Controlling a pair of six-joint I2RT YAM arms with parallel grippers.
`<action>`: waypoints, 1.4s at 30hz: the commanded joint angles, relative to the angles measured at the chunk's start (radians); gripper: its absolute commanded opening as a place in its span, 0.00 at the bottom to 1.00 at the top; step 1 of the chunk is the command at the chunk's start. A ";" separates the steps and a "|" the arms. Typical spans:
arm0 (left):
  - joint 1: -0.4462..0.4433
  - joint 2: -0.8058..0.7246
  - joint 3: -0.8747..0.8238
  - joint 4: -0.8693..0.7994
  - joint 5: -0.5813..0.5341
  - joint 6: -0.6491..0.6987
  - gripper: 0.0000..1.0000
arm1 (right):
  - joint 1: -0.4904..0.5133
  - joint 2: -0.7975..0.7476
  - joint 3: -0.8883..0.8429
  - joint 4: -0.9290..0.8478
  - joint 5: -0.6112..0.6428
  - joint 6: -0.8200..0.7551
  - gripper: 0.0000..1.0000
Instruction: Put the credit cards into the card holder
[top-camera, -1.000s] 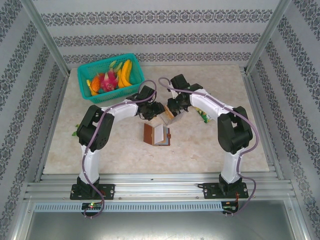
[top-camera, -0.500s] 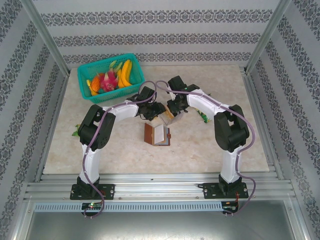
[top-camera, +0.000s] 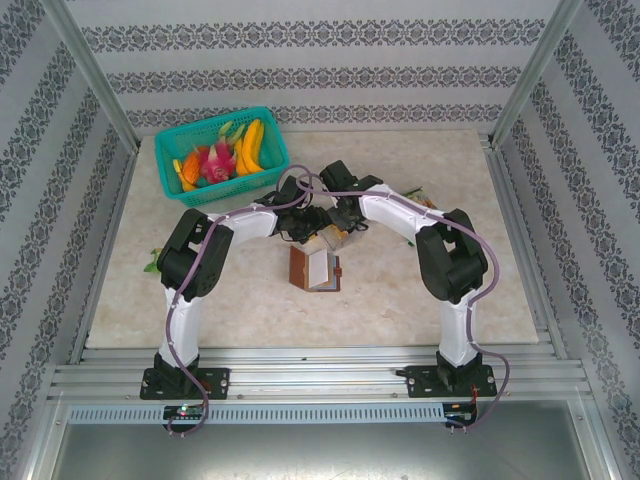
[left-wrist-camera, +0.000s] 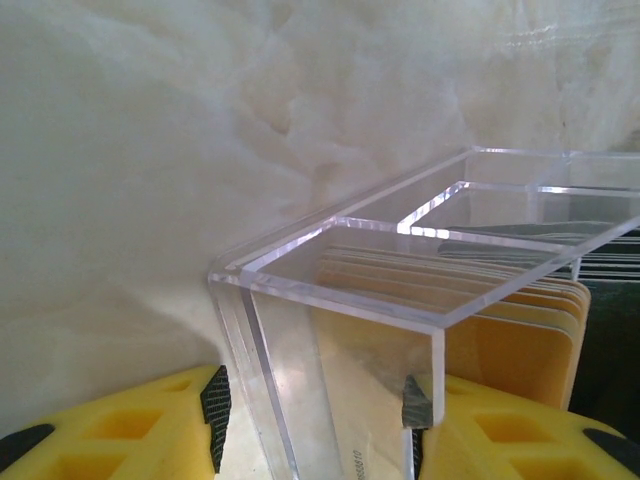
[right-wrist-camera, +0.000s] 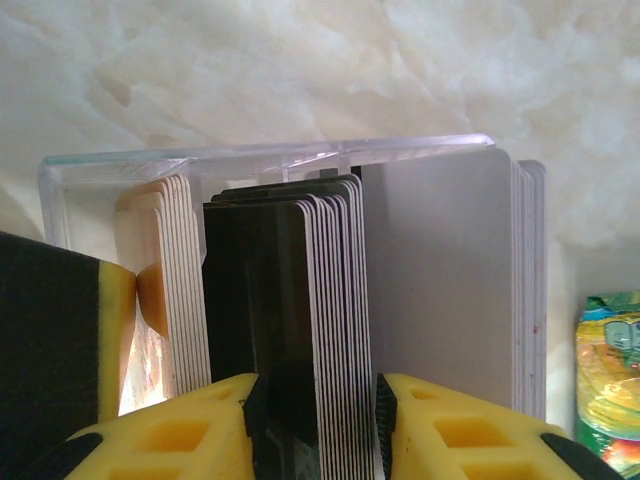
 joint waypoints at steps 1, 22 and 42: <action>0.016 0.025 -0.033 -0.014 -0.018 -0.018 0.50 | 0.007 -0.014 -0.003 0.018 0.101 -0.023 0.35; 0.015 0.012 -0.042 -0.011 -0.020 -0.010 0.49 | 0.009 -0.063 -0.002 0.007 0.116 -0.035 0.18; 0.015 -0.034 -0.051 0.006 -0.012 0.025 0.49 | -0.017 -0.162 -0.011 -0.018 -0.104 0.056 0.00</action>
